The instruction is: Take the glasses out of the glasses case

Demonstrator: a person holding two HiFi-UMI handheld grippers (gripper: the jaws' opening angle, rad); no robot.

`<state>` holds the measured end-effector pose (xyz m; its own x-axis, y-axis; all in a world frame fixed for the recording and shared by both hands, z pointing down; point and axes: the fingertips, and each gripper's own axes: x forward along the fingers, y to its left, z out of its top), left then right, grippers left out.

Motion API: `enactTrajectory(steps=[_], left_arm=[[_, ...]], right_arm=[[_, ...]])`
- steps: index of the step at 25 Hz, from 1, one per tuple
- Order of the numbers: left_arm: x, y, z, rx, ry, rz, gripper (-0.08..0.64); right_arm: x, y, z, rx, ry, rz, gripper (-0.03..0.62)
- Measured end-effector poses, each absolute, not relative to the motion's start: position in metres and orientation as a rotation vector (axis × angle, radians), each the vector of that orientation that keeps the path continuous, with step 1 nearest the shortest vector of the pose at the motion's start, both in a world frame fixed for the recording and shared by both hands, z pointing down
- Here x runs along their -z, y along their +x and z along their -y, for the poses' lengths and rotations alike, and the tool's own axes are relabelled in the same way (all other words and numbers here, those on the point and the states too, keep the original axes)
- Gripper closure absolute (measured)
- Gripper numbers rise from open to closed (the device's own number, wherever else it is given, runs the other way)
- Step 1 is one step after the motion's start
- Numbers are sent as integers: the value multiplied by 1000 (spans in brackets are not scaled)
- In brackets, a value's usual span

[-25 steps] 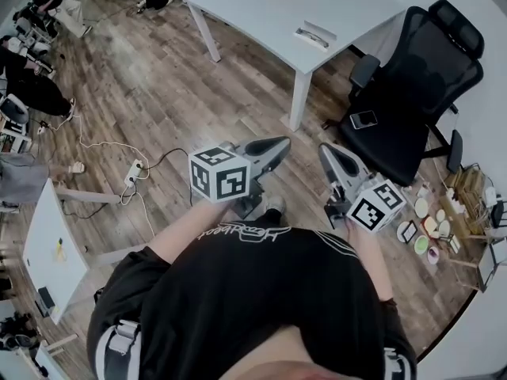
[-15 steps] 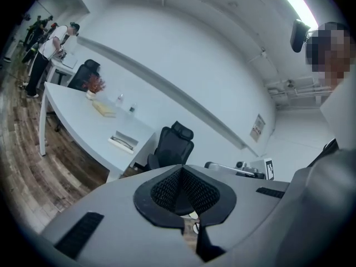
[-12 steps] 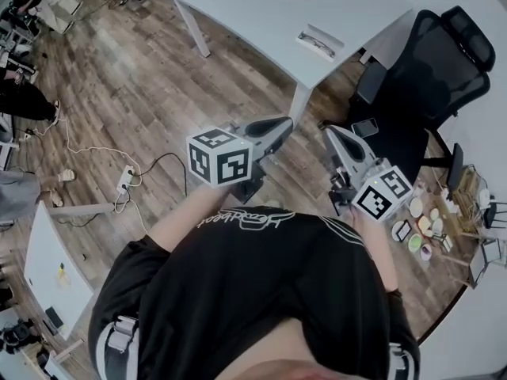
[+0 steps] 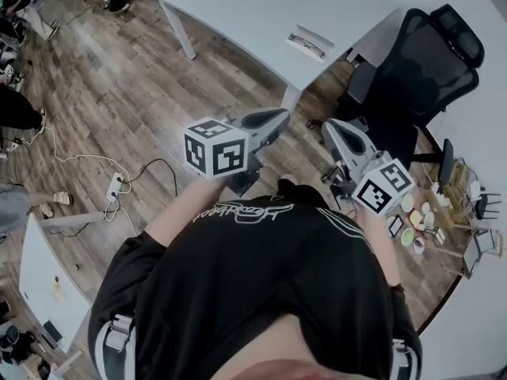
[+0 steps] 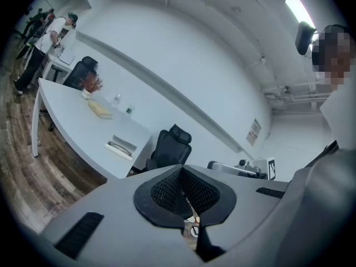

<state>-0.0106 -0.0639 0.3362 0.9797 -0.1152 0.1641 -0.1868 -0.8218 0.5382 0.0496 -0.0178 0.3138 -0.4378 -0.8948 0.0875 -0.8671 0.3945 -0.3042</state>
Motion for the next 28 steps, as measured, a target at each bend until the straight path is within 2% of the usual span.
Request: enactTrajectory(steps=[15, 28], left_arm=[[-340, 5, 144, -211, 2533, 404, 554], [-370, 76, 251, -287, 2450, 446, 554]], right_arm=[[-314, 76, 118, 521, -1381, -2611, 583], [-340, 137, 233, 657, -1304, -2633, 583]])
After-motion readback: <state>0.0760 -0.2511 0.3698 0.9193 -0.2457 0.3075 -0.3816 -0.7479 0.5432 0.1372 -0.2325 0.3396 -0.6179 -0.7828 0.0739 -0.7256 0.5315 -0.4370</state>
